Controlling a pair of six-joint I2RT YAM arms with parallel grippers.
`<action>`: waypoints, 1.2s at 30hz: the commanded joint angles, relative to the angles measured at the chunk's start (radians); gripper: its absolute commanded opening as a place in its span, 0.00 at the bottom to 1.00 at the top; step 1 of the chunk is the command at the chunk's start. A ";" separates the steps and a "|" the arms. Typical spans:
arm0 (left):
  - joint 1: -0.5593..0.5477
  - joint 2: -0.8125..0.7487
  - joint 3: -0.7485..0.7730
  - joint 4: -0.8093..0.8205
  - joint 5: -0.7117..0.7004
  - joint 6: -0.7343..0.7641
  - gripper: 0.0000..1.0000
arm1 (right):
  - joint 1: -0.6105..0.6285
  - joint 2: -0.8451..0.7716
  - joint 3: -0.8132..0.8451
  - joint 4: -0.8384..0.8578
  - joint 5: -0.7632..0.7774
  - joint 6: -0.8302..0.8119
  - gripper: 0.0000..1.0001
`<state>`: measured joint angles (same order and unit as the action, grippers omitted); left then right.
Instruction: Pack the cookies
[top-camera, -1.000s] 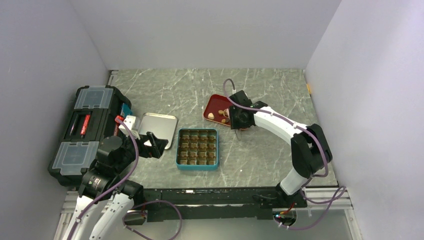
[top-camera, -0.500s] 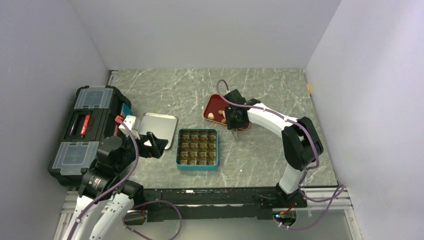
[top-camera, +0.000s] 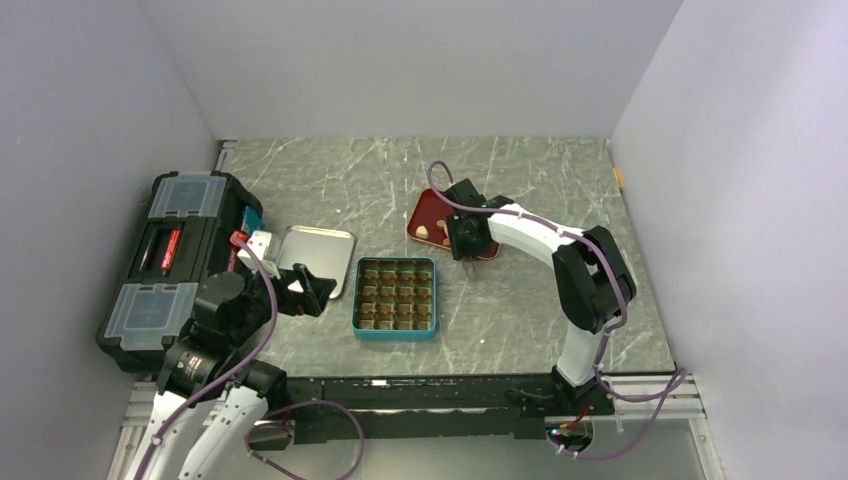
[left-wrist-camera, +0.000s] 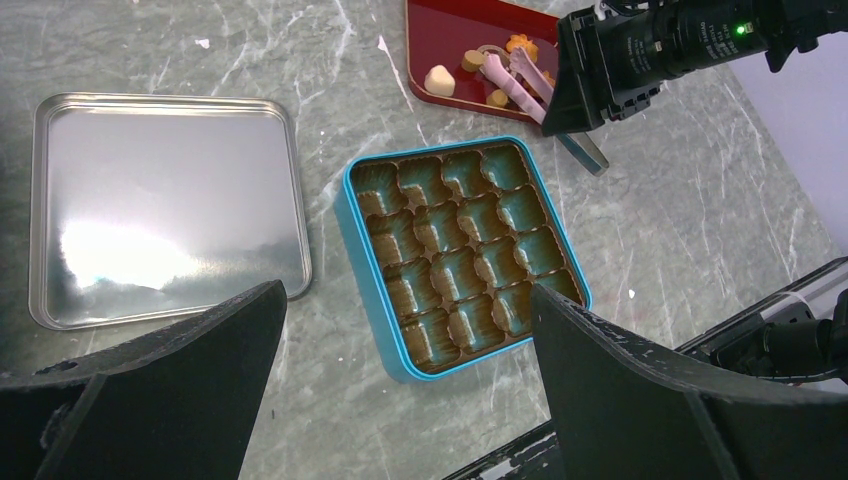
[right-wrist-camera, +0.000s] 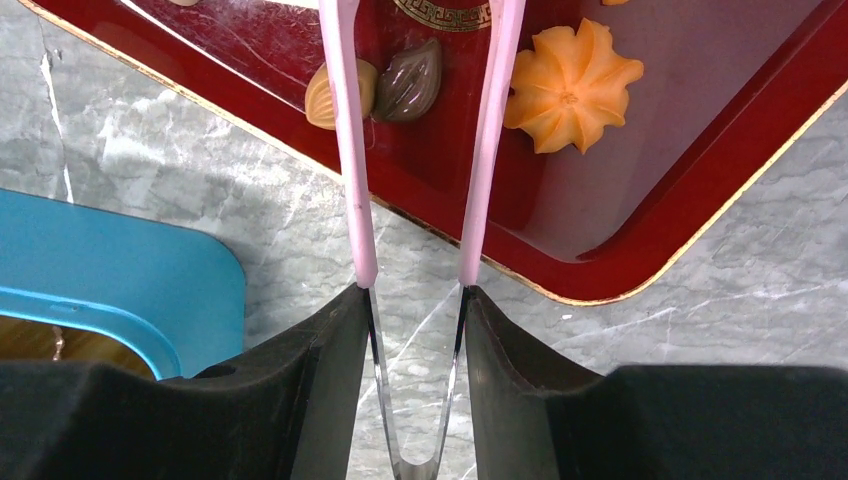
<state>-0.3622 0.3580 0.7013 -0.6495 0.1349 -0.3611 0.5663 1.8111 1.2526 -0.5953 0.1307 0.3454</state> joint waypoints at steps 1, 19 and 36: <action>0.005 0.011 0.021 0.021 0.014 -0.001 0.99 | -0.008 0.002 0.041 0.017 0.028 -0.003 0.41; 0.006 0.013 0.021 0.020 0.015 -0.001 0.99 | -0.049 0.062 0.079 0.017 -0.039 -0.009 0.40; 0.009 0.008 0.021 0.021 0.016 -0.002 0.99 | -0.051 0.057 0.099 0.004 -0.053 -0.007 0.21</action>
<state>-0.3569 0.3634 0.7013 -0.6498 0.1352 -0.3611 0.5194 1.8797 1.3087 -0.5930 0.0769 0.3393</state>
